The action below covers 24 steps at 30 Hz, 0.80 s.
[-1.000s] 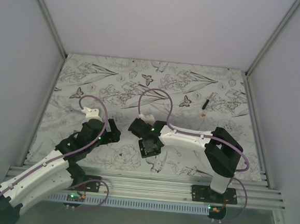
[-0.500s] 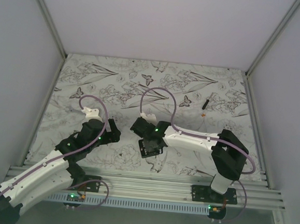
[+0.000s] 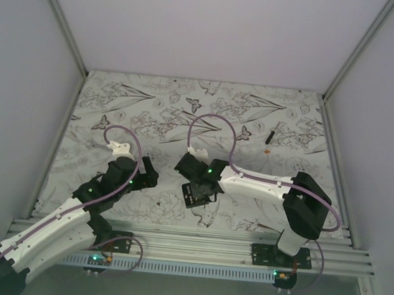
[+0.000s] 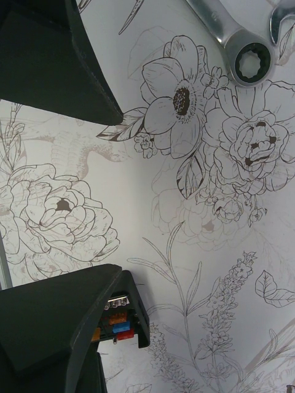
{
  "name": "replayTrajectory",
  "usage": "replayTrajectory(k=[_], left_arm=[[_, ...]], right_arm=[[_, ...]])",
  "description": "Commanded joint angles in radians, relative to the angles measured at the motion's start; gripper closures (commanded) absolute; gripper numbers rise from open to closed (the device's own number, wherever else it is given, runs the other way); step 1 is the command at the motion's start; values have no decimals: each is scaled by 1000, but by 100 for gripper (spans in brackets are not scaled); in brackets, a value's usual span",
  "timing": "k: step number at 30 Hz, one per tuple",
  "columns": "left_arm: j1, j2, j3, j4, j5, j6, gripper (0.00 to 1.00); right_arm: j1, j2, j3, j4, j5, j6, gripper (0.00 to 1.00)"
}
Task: Snap on the fuse box
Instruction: Install the fuse at the fuse box base.
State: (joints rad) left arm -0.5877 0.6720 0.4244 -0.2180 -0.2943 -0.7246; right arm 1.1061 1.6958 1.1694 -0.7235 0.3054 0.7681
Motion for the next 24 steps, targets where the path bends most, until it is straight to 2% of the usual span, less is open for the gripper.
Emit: replayTrajectory(k=[1, 13, 18, 22, 24], left_arm=[[6, -10, 10, -21, -17, -6, 0], [6, -7, 11, -21, -17, -6, 0], [7, -6, 11, -21, -17, -5, 0], [6, -5, 12, -20, -16, -6, 0], [6, -5, 11, -20, -16, -5, 0]], right_arm=[[-10, 7, -11, 31, -5, 16, 78], [-13, 38, -9, 44, -36, 5, 82], [-13, 47, -8, 38, -41, 3, 90], [-13, 65, -4, 25, -43, 3, 100], [-14, 76, -2, 20, -45, 3, 100]])
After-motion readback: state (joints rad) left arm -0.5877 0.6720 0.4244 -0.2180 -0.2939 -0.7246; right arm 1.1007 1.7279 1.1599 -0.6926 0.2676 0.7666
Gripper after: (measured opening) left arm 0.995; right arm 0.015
